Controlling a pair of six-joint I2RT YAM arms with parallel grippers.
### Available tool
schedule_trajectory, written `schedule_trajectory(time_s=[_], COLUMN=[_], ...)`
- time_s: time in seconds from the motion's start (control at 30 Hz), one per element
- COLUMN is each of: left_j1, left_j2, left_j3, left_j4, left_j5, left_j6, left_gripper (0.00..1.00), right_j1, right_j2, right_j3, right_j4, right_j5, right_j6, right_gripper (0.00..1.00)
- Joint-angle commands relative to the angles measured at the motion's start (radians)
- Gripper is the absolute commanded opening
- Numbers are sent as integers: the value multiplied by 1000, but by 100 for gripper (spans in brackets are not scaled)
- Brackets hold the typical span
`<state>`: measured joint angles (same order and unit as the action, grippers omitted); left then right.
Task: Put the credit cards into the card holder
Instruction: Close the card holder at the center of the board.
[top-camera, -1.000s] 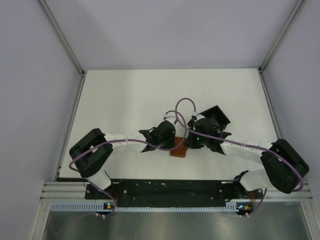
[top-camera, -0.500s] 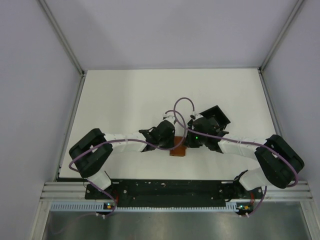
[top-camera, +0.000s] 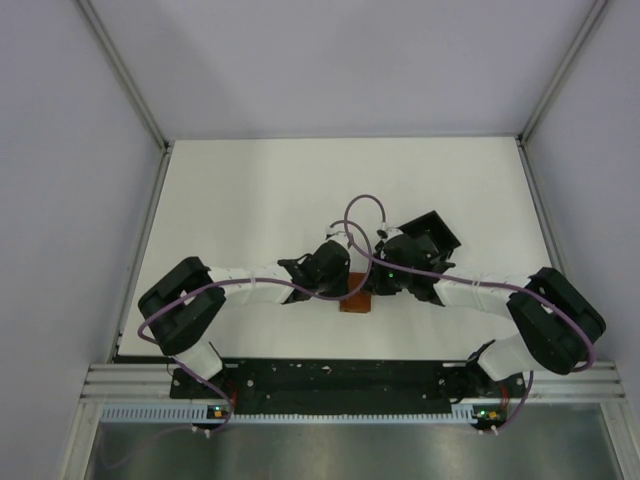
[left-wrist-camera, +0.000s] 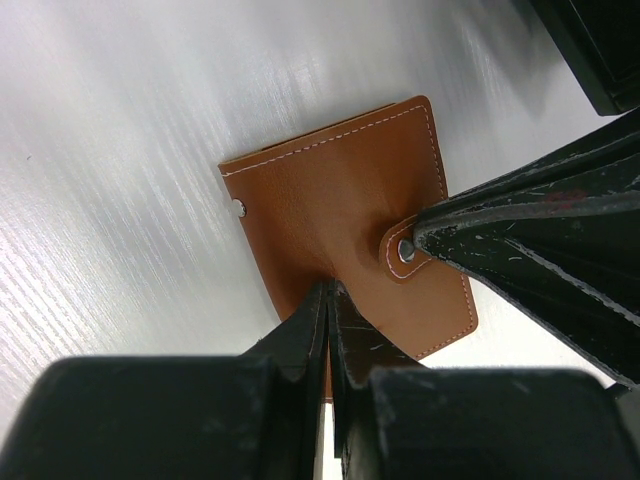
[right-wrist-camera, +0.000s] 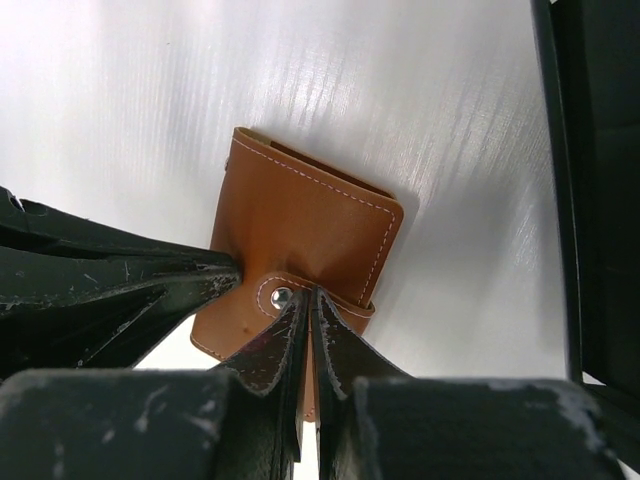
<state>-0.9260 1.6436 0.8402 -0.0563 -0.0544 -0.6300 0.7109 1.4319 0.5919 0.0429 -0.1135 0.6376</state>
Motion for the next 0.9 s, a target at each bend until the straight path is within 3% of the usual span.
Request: schedule_trajectory(time_s=[0.0,0.2,0.87], left_j1=[0,0,0], left_j2=[30,22,15], left_j3=[2,3,5], left_j4=[-40,-43,-34], left_j5=[-27,-35,-36], left_j6=[0,-4,-16], left_gripper=[4,4,4], right_j1=[27,33,39], right_j2=[30,15,-34], right_j3=[22,34,46], right_j4=[-78,-126,-22], right_j5=[41,63,14], right_j6=[-15,-53,-36], right_gripper=[2,2,6])
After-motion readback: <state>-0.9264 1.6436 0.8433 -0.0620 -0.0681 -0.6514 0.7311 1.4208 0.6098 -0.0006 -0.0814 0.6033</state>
